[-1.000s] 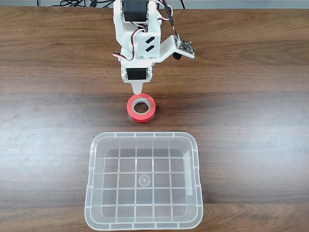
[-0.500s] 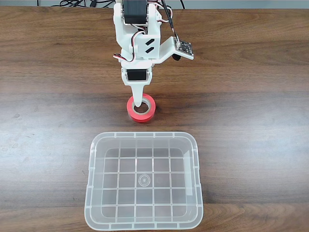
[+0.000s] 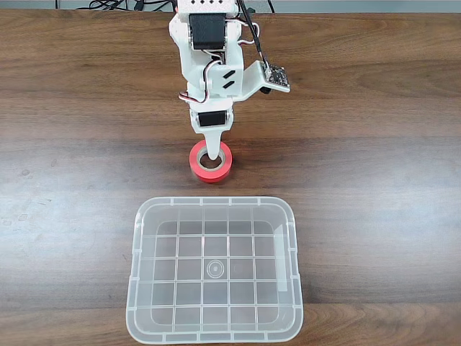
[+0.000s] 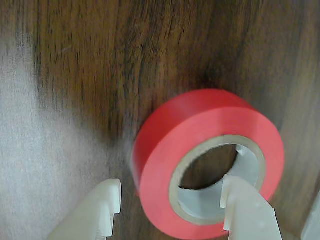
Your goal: Grab the tape and place it in the box.
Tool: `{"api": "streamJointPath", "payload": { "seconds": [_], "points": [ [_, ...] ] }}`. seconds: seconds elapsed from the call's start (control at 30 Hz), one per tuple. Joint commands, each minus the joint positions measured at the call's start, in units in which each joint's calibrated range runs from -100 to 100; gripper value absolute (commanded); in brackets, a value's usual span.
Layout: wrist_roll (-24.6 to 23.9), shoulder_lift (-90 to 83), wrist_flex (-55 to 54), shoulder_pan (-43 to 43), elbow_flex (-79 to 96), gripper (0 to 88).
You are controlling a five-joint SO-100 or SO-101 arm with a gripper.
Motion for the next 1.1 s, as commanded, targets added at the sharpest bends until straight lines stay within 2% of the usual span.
{"api": "streamJointPath", "payload": {
  "seconds": [0.0,0.3,0.77,1.07],
  "points": [
    [0.3,3.8,-3.3,-0.1,-1.7,15.6],
    [1.2,3.0,-2.1,0.6,-3.4,5.0],
    [2.2,-5.1,0.7,0.6,-3.6,4.9],
    [1.8,-5.1,16.3,4.1,-21.6,4.9]
  ]
}}
